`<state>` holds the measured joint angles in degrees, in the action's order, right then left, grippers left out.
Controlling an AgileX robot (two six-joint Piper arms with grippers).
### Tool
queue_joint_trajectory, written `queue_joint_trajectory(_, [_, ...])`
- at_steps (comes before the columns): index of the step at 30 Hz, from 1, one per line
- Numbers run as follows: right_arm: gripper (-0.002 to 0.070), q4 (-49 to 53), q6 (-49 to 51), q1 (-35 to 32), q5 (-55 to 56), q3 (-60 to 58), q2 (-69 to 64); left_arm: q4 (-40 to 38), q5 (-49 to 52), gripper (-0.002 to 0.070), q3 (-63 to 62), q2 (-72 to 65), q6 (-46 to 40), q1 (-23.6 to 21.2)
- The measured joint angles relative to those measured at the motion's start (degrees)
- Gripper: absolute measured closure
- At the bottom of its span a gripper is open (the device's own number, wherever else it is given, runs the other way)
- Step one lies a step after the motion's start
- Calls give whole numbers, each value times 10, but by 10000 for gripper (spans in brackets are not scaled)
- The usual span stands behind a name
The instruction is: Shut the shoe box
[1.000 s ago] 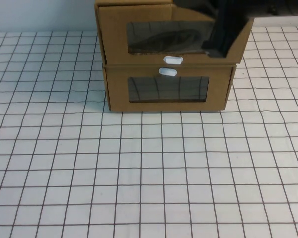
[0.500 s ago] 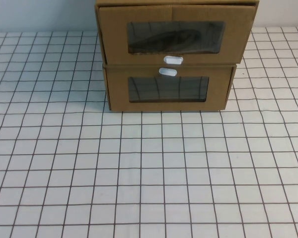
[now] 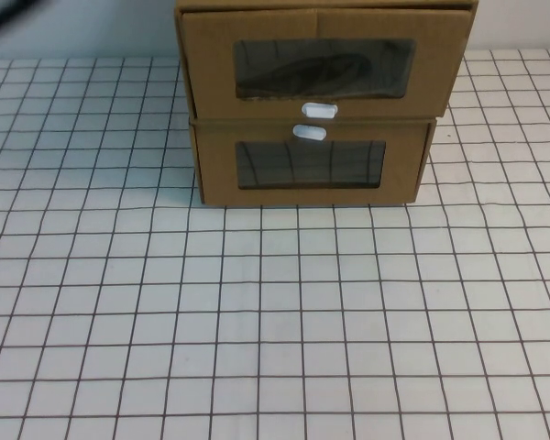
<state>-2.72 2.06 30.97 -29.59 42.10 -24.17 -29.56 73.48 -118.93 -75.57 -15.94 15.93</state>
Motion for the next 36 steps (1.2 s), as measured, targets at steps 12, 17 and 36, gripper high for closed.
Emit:
queue_joint_trajectory(12, [691,15,51,0,70,-159,74,53,-228,677,557,331,-35,0])
queue_joint_trajectory(17, [691,27,57,0,83,-163,74,108,-330,677,721,453,-26,0])
queue_joint_trajectory(36, [691,91,71,0,59,-168,74,186,-458,677,946,569,12,0])
